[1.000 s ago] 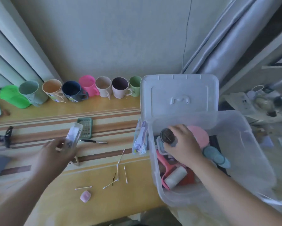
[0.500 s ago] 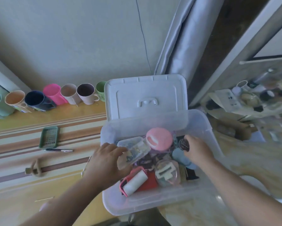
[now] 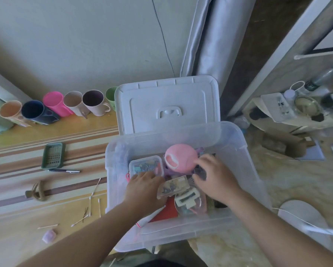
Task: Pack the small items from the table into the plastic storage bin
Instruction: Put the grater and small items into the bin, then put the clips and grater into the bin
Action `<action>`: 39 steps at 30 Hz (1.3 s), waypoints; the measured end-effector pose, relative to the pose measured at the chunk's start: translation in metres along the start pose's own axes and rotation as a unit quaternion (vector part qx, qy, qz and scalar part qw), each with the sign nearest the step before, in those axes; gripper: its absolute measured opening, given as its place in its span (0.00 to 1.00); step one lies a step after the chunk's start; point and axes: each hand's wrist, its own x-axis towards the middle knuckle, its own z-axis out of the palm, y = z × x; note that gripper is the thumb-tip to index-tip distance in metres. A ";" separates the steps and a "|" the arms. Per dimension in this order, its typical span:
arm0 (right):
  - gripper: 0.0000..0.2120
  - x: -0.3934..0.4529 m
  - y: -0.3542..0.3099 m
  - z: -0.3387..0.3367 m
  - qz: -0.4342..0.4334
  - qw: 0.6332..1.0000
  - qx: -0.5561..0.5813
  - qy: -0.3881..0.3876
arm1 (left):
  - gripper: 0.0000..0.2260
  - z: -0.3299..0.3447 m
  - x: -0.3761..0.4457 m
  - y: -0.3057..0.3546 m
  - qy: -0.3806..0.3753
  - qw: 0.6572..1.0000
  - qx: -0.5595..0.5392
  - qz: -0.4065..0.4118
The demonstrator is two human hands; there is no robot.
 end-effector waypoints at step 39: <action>0.17 0.066 -0.244 0.086 -0.110 0.992 -0.064 0.021 | 0.42 0.042 -0.161 -0.356 -0.011 0.937 -0.081 -0.340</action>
